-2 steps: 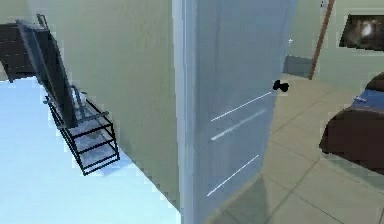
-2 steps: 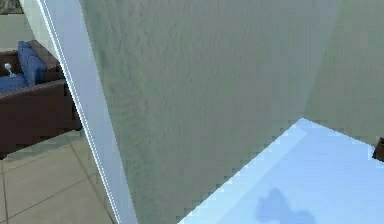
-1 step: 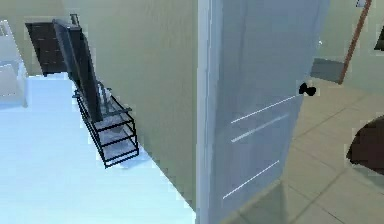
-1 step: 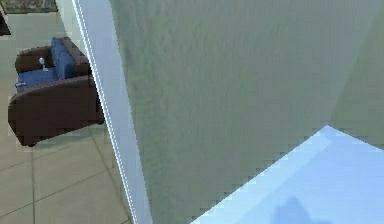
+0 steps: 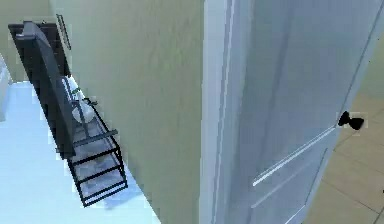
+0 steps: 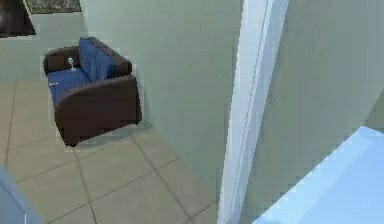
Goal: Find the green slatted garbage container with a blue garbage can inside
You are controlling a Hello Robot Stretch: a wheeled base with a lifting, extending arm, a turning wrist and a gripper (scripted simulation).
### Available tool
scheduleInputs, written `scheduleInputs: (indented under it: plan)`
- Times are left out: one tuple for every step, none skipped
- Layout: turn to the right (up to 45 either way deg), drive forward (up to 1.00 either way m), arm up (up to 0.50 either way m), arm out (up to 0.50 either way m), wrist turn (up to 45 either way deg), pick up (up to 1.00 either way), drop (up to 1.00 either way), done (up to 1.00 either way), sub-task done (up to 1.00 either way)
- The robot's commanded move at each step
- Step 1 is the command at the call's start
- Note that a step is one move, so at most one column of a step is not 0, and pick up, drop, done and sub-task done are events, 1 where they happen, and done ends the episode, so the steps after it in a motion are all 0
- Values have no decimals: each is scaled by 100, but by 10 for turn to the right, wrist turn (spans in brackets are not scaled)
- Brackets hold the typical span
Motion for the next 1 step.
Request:
scheduleInputs:
  plan:
    - [450,0,0,0,0,0,0,0,0]
